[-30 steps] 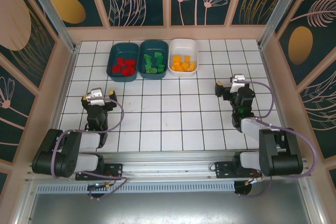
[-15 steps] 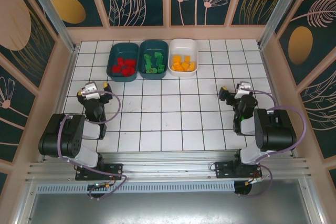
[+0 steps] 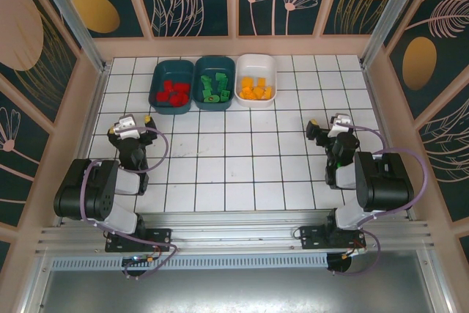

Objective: Sort the legos into containers by color

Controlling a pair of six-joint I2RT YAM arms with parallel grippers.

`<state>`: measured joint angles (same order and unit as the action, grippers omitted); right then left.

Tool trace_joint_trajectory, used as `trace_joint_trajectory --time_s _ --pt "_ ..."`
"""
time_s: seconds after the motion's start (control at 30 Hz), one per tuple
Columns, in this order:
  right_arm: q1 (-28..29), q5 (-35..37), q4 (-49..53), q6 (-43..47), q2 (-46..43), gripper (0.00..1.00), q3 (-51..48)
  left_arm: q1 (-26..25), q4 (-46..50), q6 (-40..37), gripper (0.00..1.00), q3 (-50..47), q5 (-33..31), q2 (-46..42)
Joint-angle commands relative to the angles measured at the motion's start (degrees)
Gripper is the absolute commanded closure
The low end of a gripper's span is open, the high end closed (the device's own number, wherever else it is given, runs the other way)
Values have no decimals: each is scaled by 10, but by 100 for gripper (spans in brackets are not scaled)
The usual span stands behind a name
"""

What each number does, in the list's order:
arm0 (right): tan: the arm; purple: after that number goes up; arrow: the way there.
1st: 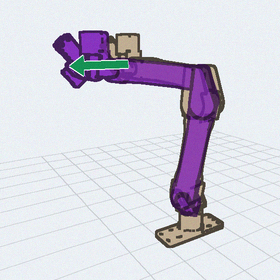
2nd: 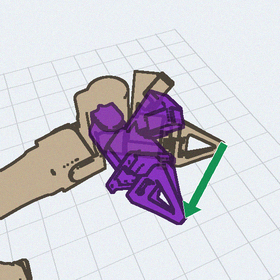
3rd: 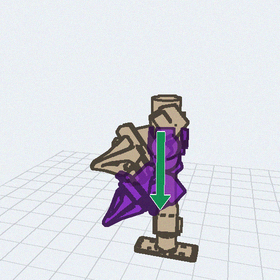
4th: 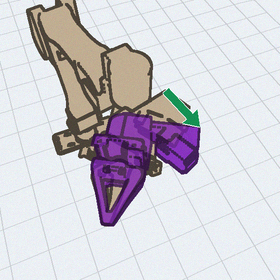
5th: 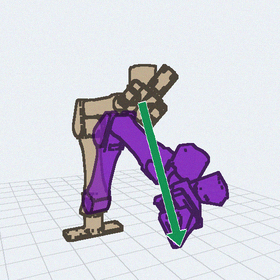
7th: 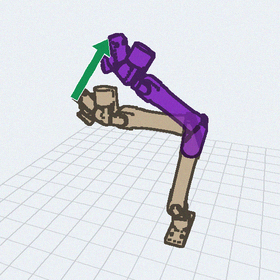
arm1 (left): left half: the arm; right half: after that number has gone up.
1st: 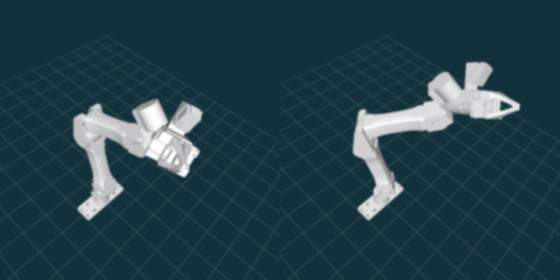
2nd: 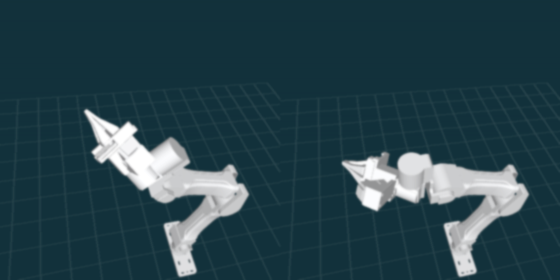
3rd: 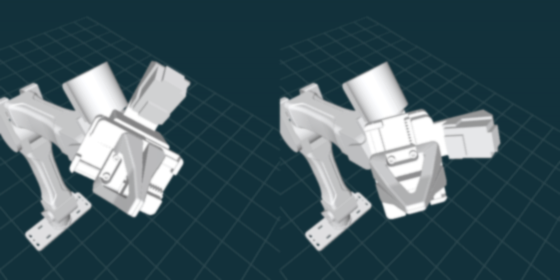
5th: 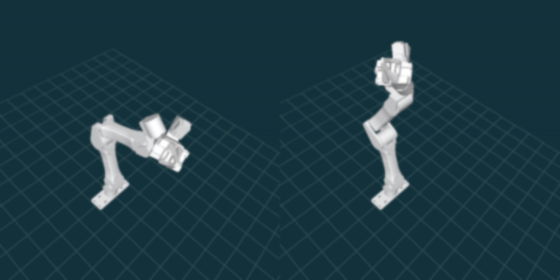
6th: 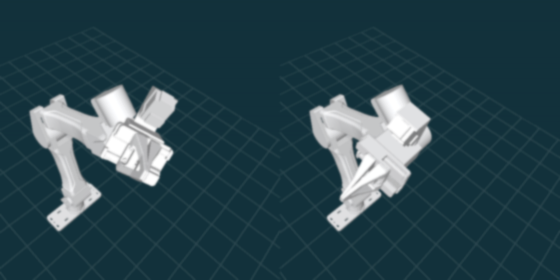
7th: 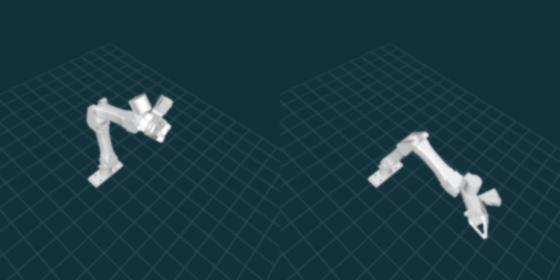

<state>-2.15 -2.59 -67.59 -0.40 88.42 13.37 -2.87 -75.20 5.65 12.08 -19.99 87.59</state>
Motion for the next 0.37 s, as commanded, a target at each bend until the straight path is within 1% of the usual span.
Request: trace_joint_trajectory --time_s 0.0,0.33 --pt "3 16 -36 -5 -2 1 2 4 -1 7 1 3 2 -4" --pt "4 16 -36 -5 -2 1 2 4 -4 8 1 1 3 -5"
